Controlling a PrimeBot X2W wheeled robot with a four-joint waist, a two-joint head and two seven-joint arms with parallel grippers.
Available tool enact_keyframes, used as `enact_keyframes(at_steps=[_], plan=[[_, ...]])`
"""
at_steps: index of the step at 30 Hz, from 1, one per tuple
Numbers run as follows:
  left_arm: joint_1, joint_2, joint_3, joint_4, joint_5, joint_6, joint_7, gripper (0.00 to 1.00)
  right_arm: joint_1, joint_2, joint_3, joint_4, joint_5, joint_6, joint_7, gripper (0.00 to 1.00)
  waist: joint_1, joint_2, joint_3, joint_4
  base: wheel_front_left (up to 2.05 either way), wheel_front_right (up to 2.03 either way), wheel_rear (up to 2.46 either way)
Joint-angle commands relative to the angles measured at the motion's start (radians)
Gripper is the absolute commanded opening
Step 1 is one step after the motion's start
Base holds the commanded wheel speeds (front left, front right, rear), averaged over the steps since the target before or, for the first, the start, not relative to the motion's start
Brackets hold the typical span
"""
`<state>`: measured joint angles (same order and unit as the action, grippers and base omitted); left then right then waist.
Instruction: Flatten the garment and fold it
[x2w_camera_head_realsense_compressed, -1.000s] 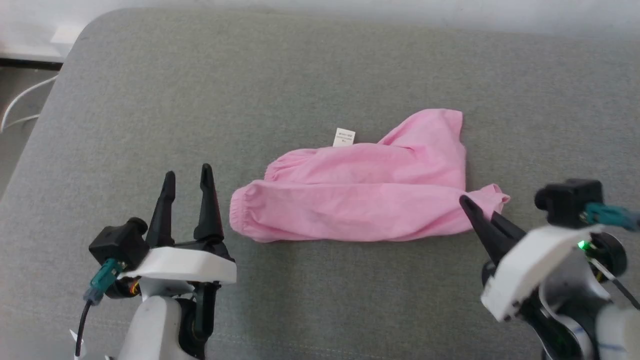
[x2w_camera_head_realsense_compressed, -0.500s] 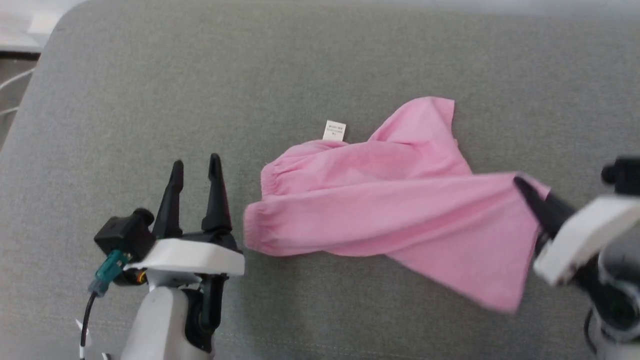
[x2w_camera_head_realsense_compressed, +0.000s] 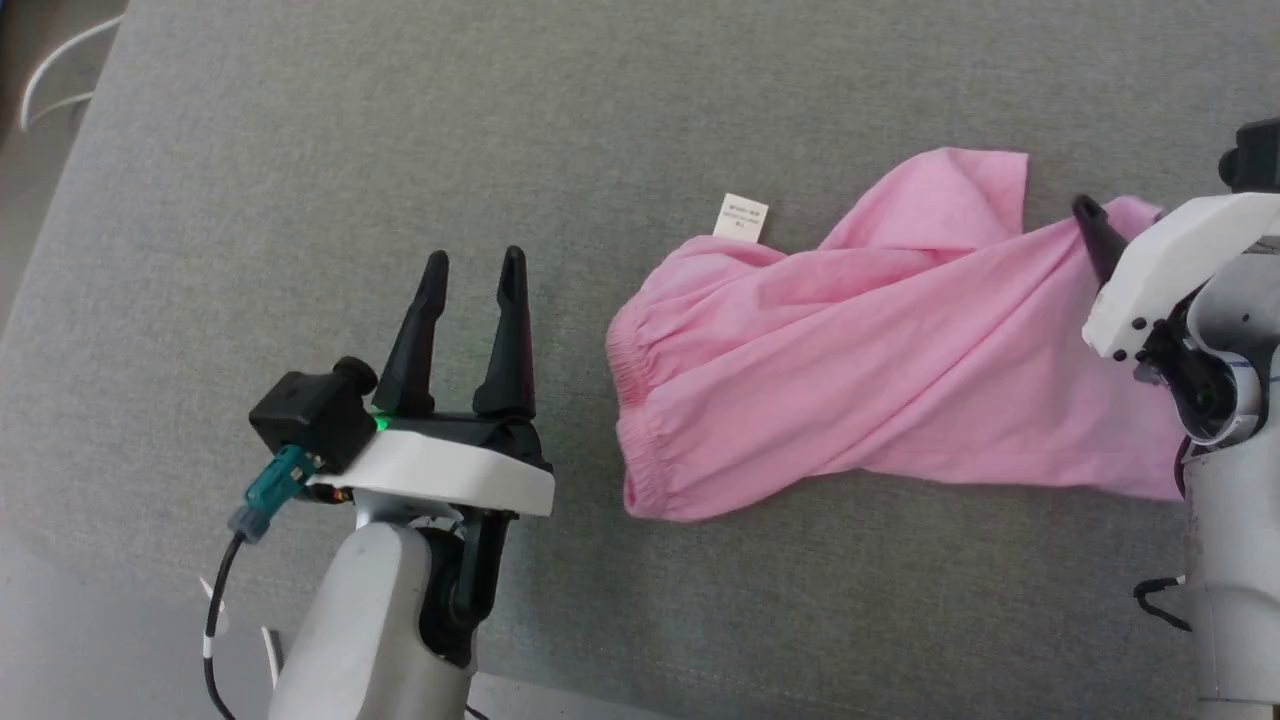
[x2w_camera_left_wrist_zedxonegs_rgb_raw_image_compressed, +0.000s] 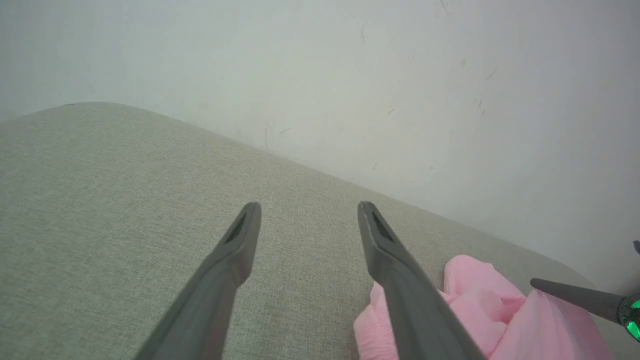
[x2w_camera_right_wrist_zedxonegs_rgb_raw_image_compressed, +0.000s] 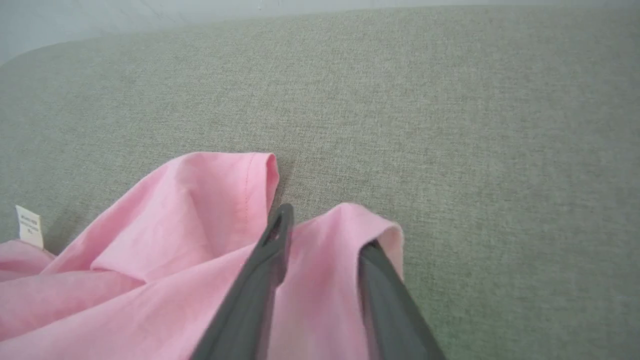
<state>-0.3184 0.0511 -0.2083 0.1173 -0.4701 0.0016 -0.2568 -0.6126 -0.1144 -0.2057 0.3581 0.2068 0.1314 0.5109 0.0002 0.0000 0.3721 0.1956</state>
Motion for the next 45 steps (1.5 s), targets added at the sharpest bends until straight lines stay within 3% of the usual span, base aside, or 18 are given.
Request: enact_keyframes(at_steps=[1, 7, 15, 19, 26, 34, 38, 39, 41, 42, 45], plan=[[-0.012, -0.001, -0.003, -0.004, -0.003, 0.003, -0.005, 1.0, -0.012, -0.008, 0.005, 0.006, -0.008, -0.001, -0.02, 1.0, -0.0002, 0.0, 0.006, 0.008, 0.0, 0.0, 0.0], [0.017, -0.001, -0.005, 0.016, 0.02, -0.008, -0.005, 1.0, 0.062, -0.021, 0.035, -0.007, 0.007, -0.001, -0.139, 1.0, -0.0002, 0.0, -0.068, -0.027, 0.0, 0.0, 0.0], [0.067, -0.001, -0.01, 0.048, 0.061, -0.04, -0.005, 1.0, 0.327, -0.007, 0.047, -0.215, 0.025, -0.001, -0.249, 1.0, -0.0002, 0.0, -0.168, -0.086, 0.0, 0.0, 0.0], [0.092, 0.005, -0.047, 0.079, 0.082, -0.058, 0.006, 1.0, 0.452, 0.014, 0.038, -0.323, -0.018, -0.001, -0.355, 1.0, -0.0002, 0.0, -0.196, -0.1, 0.0, 0.0, 0.0], [0.124, 0.038, -0.121, 0.153, 0.088, -0.068, 0.208, 1.0, 0.602, 0.053, 0.073, -0.411, -0.059, -0.001, -0.482, 1.0, -0.0002, 0.0, -0.221, -0.121, 0.0, 0.0, 0.0], [0.148, 0.053, -0.126, 0.111, 0.064, 0.004, 0.435, 1.0, 0.619, 0.063, 0.099, -0.433, -0.05, -0.001, -0.482, 1.0, -0.0002, 0.0, -0.212, -0.133, 0.0, 0.0, 0.0], [0.158, 0.053, -0.129, 0.065, 0.031, 0.0, 0.493, 1.0, 0.612, 0.064, 0.114, -0.438, -0.033, -0.001, -0.481, 1.0, -0.0002, 0.0, -0.203, -0.139, 0.0, 0.0, 0.0], [0.159, 0.056, -0.13, 0.053, 0.03, 0.0, 0.497, 0.94, 0.61, 0.064, 0.117, -0.438, -0.029, -0.001, -0.483, 1.0, -0.0002, 0.0, -0.2, -0.141, 0.0, 0.0, 0.0], [0.155, 0.06, -0.128, 0.033, 0.032, 0.001, 0.492, 0.4, 0.606, 0.064, 0.122, -0.435, -0.024, -0.001, -0.485, 1.0, -0.0002, 0.0, -0.195, -0.144, 0.0, 0.0, 0.0], [0.153, 0.061, -0.128, 0.026, 0.031, 0.0, 0.489, 0.0, 0.604, 0.064, 0.123, -0.434, -0.022, -0.001, -0.486, 1.0, -0.0002, 0.0, -0.192, -0.145, 0.0, 0.0, 0.0], [0.139, 0.069, -0.127, 0.012, 0.039, 0.001, 0.479, 0.0, 0.6, 0.064, 0.125, -0.43, -0.017, -0.001, -0.488, 1.0, -0.0002, 0.0, -0.185, -0.148, 0.0, 0.0, 0.0]])
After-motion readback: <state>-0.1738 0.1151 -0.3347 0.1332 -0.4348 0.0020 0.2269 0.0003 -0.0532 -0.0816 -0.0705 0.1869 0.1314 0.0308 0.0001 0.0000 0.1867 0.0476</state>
